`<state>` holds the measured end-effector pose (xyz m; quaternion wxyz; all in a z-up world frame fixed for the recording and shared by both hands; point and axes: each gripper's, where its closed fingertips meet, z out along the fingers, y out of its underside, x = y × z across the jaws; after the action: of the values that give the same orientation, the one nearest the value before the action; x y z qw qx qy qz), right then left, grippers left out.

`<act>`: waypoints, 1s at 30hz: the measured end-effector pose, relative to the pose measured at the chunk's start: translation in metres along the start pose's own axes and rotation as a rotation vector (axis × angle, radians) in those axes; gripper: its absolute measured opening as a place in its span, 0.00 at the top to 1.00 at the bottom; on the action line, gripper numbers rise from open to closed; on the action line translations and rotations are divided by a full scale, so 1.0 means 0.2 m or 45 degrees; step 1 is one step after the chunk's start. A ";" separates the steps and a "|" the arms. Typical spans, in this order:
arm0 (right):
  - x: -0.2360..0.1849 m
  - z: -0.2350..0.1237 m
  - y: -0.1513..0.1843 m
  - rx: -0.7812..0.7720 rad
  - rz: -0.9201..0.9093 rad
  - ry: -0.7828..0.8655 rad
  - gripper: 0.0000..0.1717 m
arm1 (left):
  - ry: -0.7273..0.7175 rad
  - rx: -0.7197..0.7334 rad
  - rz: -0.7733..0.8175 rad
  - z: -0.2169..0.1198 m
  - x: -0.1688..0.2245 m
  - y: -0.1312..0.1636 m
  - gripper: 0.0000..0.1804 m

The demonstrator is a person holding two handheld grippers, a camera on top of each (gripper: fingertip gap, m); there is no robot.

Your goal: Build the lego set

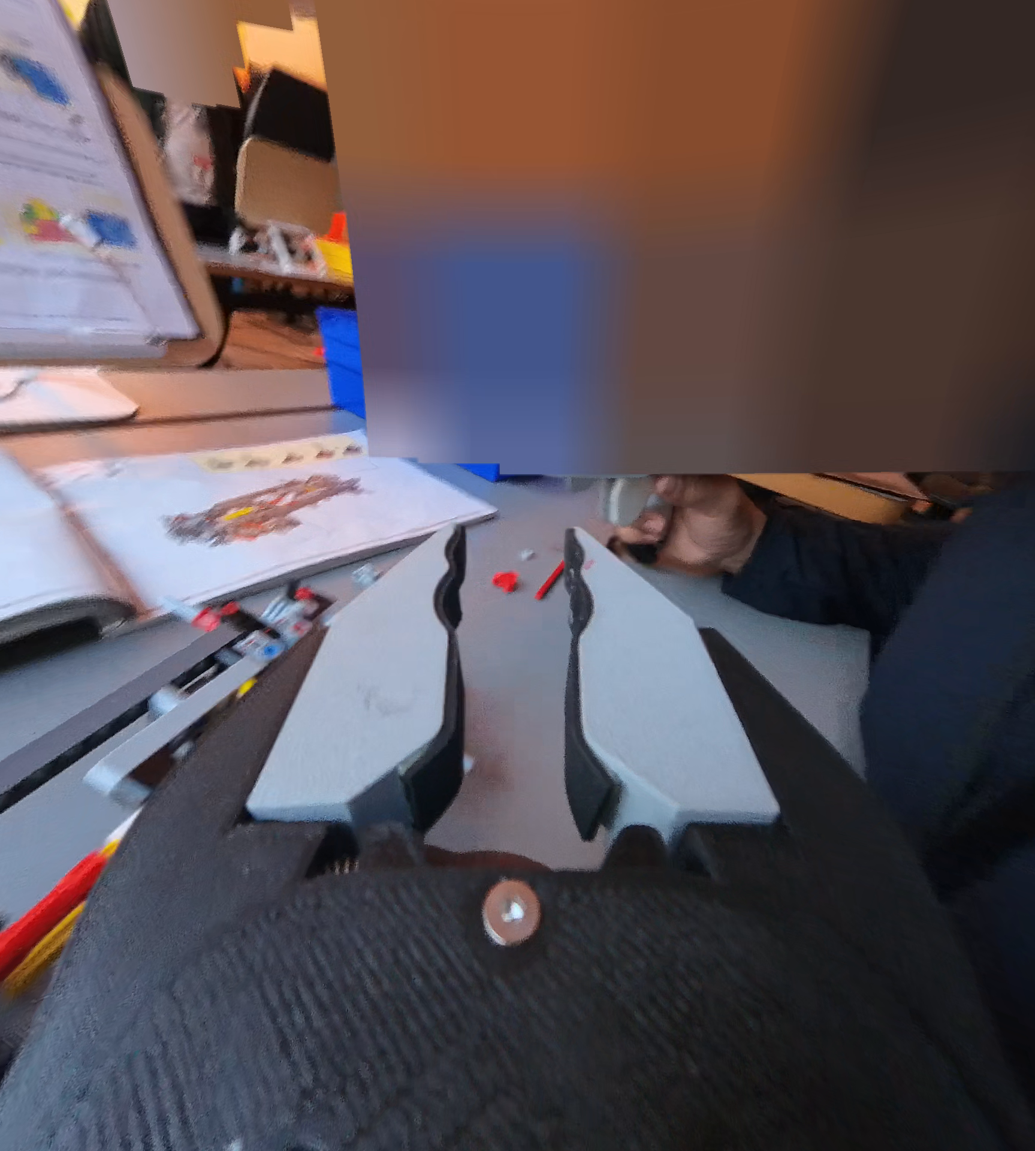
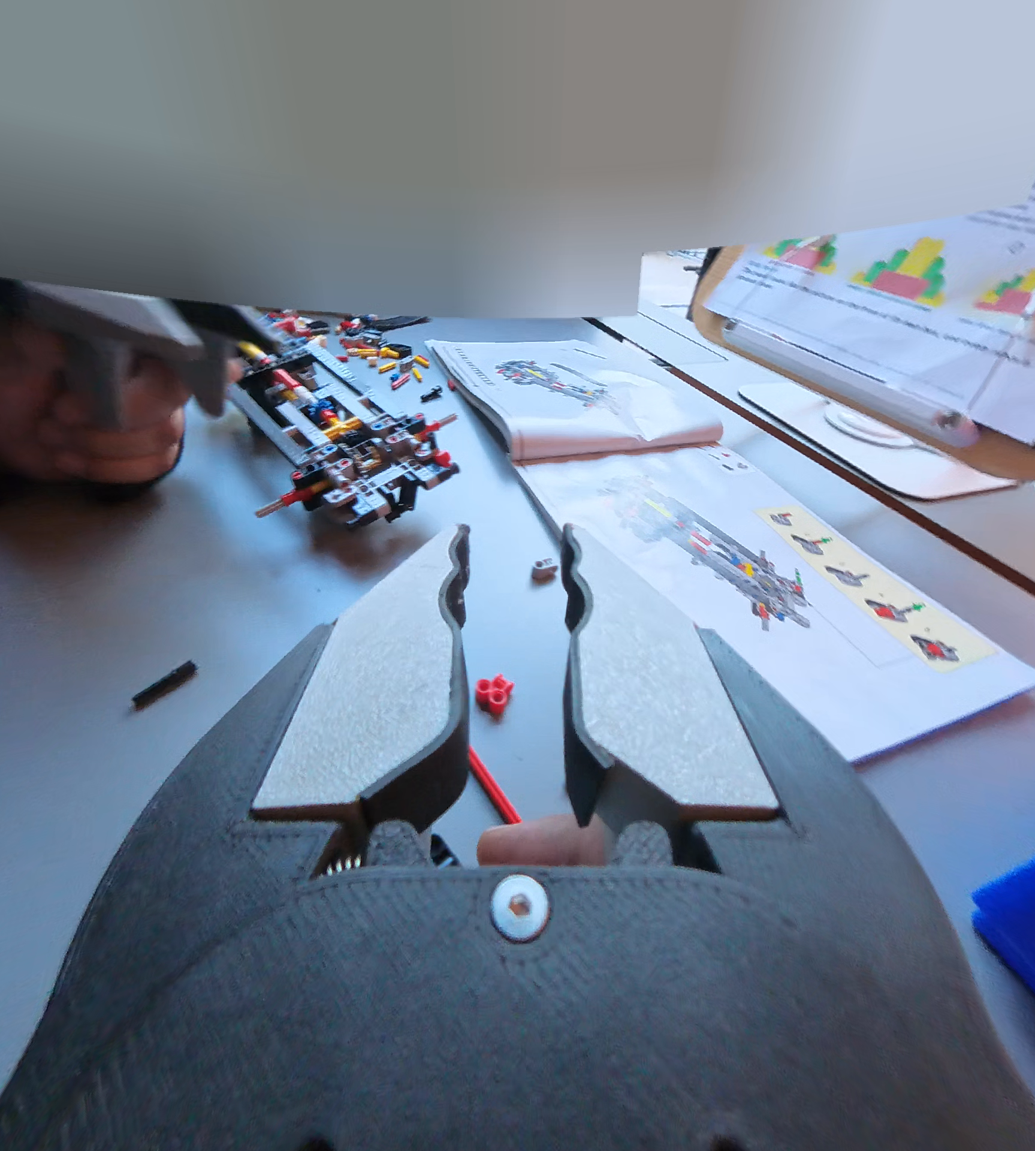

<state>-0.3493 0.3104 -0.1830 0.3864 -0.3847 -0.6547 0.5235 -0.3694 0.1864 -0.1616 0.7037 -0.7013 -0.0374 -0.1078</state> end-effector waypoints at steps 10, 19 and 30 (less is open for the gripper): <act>-0.25 0.12 0.15 -0.263 -0.314 -0.126 0.77 | -0.391 -0.803 0.674 -0.32 -0.33 0.09 0.52; -0.40 0.34 0.22 -0.418 -0.638 -0.069 0.74 | -0.234 -1.267 0.761 -0.32 -0.51 0.32 0.51; -0.38 0.47 0.18 -0.388 -0.802 0.032 0.76 | 0.072 -1.485 0.327 -0.30 -0.56 0.33 0.52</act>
<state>-0.4012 0.2101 -0.2406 0.4750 -0.2236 -0.8071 0.2700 -0.4703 0.1376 -0.2501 0.2105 -0.9677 0.1318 -0.0430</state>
